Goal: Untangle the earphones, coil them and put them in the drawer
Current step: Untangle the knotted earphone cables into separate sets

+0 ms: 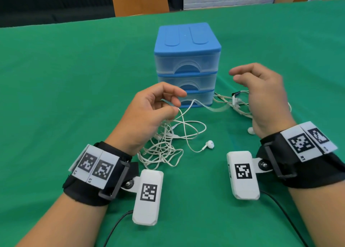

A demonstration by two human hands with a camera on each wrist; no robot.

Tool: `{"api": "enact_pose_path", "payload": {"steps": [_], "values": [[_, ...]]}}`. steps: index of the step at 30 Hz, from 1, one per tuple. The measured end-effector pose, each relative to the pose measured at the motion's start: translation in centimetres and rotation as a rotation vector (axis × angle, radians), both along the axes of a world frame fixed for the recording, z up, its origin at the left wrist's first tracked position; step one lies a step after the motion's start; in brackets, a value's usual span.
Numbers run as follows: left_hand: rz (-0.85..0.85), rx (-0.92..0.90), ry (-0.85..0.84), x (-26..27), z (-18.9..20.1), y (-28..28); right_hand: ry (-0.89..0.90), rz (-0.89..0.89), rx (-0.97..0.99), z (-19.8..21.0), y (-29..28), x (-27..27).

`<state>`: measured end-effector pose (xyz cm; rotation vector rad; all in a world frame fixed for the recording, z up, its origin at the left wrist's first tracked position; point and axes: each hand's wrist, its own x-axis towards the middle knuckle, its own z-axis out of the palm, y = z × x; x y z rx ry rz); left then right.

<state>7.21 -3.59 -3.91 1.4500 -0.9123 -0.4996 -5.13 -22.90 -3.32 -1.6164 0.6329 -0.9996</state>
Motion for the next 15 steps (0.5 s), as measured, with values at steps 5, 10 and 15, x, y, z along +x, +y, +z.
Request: {"api": "enact_pose_path", "payload": {"steps": [5, 10, 15], "values": [[-0.003, -0.048, 0.033, -0.1, -0.1, 0.0, -0.129, 0.17, -0.1, 0.4, 1.0, -0.1], [0.007, -0.106, 0.062, -0.4, 0.1, -0.1, 0.217, 0.645, -0.253, -0.3, 3.2, 0.1], [0.02, -0.144, 0.066, -0.3, 0.1, -0.2, 0.324, 0.697, -0.3, -1.0, 3.1, 0.2]]}}
